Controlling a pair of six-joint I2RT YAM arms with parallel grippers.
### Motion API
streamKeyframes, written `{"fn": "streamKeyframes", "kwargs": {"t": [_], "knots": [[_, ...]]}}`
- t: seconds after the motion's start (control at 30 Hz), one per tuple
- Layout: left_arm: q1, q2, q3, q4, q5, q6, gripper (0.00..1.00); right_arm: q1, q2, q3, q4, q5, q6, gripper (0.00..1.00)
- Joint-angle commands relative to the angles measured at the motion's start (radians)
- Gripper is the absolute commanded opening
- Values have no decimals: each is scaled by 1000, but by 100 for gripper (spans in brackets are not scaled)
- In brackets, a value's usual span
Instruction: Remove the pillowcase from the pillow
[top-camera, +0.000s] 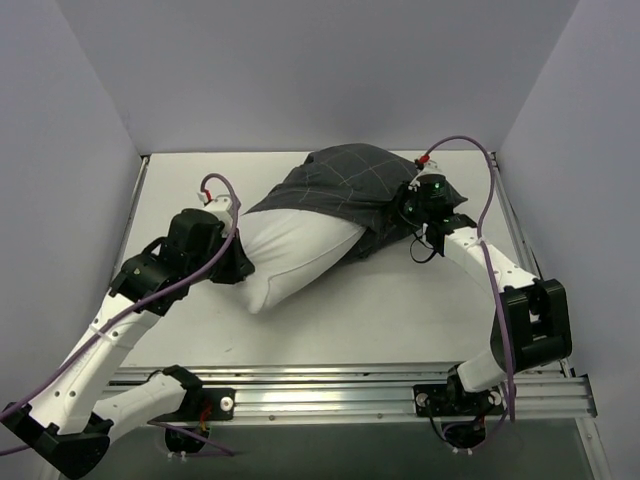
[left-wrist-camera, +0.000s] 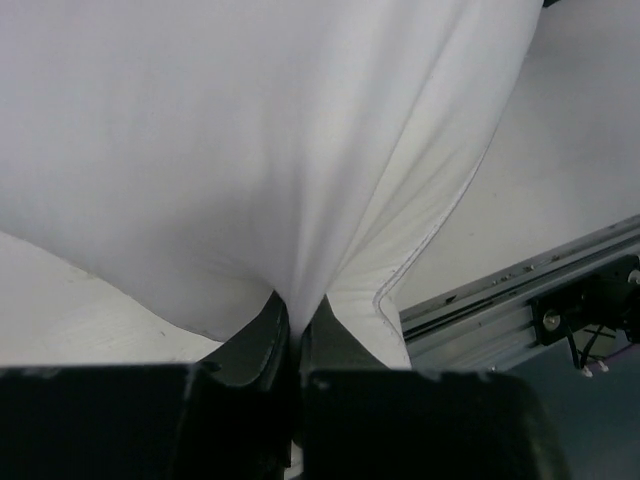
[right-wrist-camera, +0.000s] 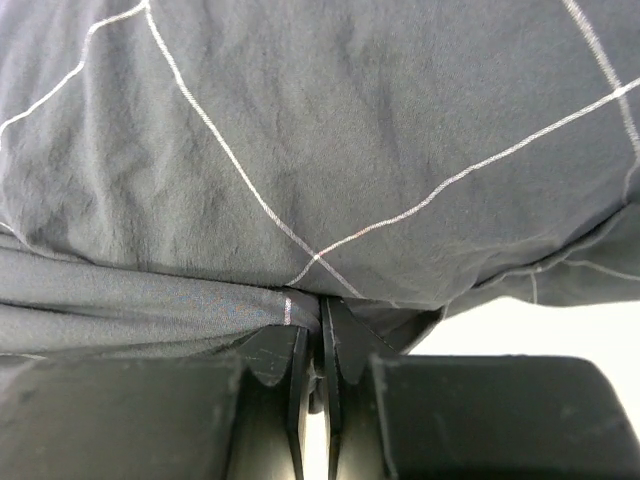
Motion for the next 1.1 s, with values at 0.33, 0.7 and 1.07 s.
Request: {"fn": "streamKeyframes", "kwargs": {"t": [0.33,0.7,1.07], "knots": [[-184,27,-107,98,161,-92,95,60,-296,-90,-225,64,-57,68],[181,218,112,143,155,-6,97,155,-307,83,-259,-65,-221,86],[340,300,-132,282,258,0,97,341,27,420,-231,-106,-447,89]]}}
